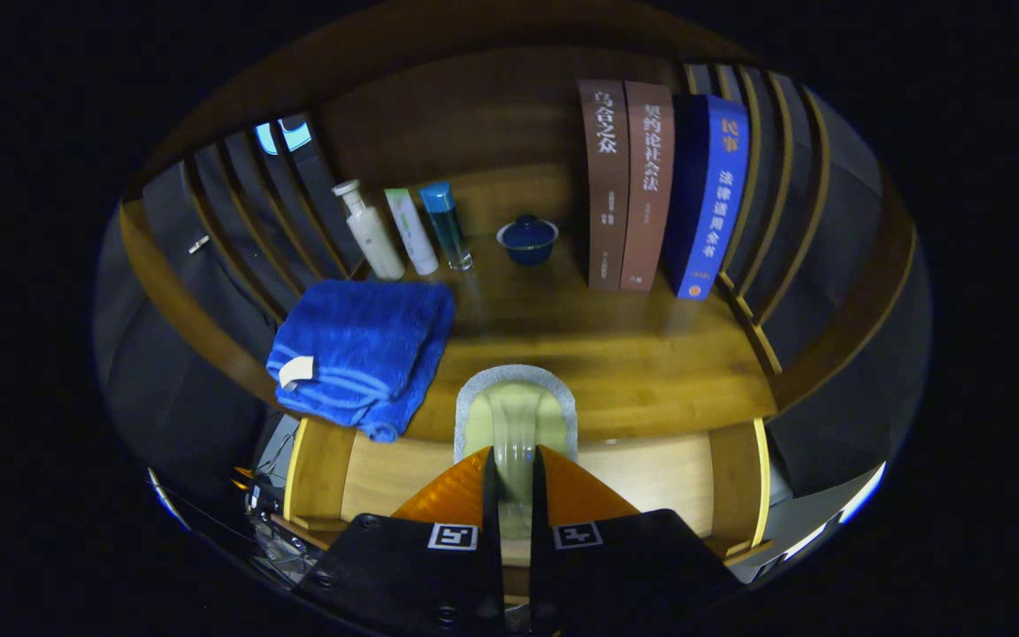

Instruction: Pull open the drawer, take out the items inside it, and place them on the countertop above the cabinet.

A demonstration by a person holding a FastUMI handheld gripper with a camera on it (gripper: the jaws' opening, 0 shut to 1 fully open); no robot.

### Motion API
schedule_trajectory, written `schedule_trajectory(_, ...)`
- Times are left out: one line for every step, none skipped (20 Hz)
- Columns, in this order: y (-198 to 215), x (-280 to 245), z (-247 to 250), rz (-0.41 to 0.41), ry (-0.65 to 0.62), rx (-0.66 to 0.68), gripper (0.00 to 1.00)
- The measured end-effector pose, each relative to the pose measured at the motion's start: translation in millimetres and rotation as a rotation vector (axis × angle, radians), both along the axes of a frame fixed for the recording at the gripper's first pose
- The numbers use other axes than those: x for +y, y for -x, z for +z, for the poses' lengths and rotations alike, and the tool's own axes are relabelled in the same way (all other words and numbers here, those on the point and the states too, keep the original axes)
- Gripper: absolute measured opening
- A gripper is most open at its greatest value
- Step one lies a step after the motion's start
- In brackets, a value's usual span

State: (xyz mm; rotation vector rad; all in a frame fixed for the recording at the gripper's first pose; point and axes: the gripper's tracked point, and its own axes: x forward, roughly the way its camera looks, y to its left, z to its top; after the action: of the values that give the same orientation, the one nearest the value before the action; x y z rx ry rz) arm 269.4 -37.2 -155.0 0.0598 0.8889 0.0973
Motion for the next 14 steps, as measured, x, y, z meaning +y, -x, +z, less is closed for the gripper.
schedule_trajectory(-12.2,1.2,-0.8,-0.005,-0.003,-0.002,0.16)
schedule_trajectory(-23.8,1.5,-6.2,-0.007,0.003,0.007,0.16)
schedule_trajectory(-35.9,2.6,-11.6,-0.007,-0.004,0.014,0.16)
schedule_trajectory(-47.6,2.9,-18.1,-0.013,-0.009,0.026,0.16)
schedule_trajectory(-56.4,2.5,-24.3,-0.023,-0.013,0.042,0.16)
schedule_trajectory(-65.7,3.6,-27.6,-0.028,-0.023,0.050,0.16)
schedule_trajectory(-74.1,5.6,-31.5,-0.032,-0.030,0.054,0.16)
schedule_trajectory(-79.7,2.4,-32.7,-0.034,-0.028,0.059,0.16)
schedule_trajectory(-85.2,2.5,-33.6,-0.034,-0.028,0.060,0.16)
schedule_trajectory(-91.7,3.5,-34.0,-0.031,-0.026,0.054,0.16)
schedule_trajectory(-97.3,4.4,-34.9,-0.026,-0.025,0.048,0.16)
schedule_trajectory(-99.5,4.9,-34.8,-0.020,-0.020,0.049,0.16)
schedule_trajectory(-101.9,5.2,-35.5,-0.017,-0.014,0.051,0.16)
schedule_trajectory(-102.6,4.7,-35.3,-0.018,-0.012,0.051,0.17)
